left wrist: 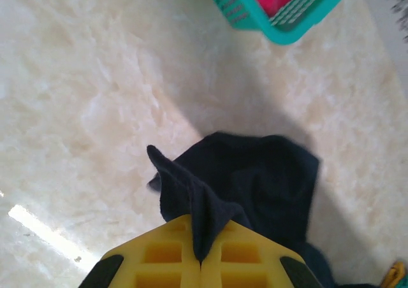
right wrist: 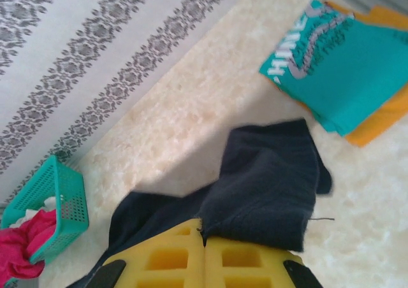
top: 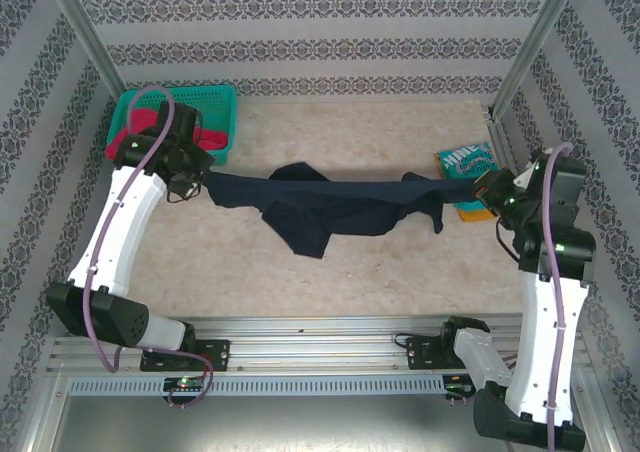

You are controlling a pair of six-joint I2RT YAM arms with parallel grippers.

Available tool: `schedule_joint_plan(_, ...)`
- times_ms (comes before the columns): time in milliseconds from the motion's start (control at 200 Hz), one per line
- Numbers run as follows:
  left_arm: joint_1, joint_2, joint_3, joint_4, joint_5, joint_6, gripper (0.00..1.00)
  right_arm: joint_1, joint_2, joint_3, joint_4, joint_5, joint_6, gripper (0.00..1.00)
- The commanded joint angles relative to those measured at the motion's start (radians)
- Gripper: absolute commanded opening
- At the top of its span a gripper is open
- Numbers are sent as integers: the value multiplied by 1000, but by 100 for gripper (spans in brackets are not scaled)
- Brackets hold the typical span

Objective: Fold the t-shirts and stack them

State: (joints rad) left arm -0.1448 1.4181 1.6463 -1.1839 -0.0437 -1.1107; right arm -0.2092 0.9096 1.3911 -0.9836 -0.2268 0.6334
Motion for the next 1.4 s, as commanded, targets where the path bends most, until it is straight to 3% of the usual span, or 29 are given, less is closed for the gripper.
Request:
schedule_joint_plan(0,-4,-20,134,-169,-122,-61,0,6,95,136,-23,33,-120,0)
schedule_joint_plan(105,-4,13,184,-207,-111,-48,0,5,145,148,22,34,-126,0)
schedule_joint_plan(230,-5,62,158,-112,-89,-40,0,8,217,84,154,-3,-93,0)
schedule_joint_plan(490,-4,367,333,54,-95,-6,0,68,540,152,422,-28,-61,0)
schedule_joint_plan(624,3,563,596,61,-109,26,0,98,726,304,516,-29,-30,0)
schedule_joint_plan(744,10,794,991,42,-107,92,0,106,875,496,564,-40,-1,0)
schedule_joint_plan(834,35,919,1208,149,-63,99,0,106,974,697,562,-54,9,0)
schedule_joint_plan(959,59,895,1181,417,-42,61,0,104,1114,1080,490,-103,29,0)
schedule_joint_plan(1134,80,782,1181,562,-24,40,0,63,1227,1484,473,-212,161,0)
schedule_joint_plan(1279,87,656,1160,579,-7,79,0,27,1132,1461,494,-257,180,0)
schedule_joint_plan(1394,87,545,1057,543,0,101,0,25,972,1246,496,-269,110,0)
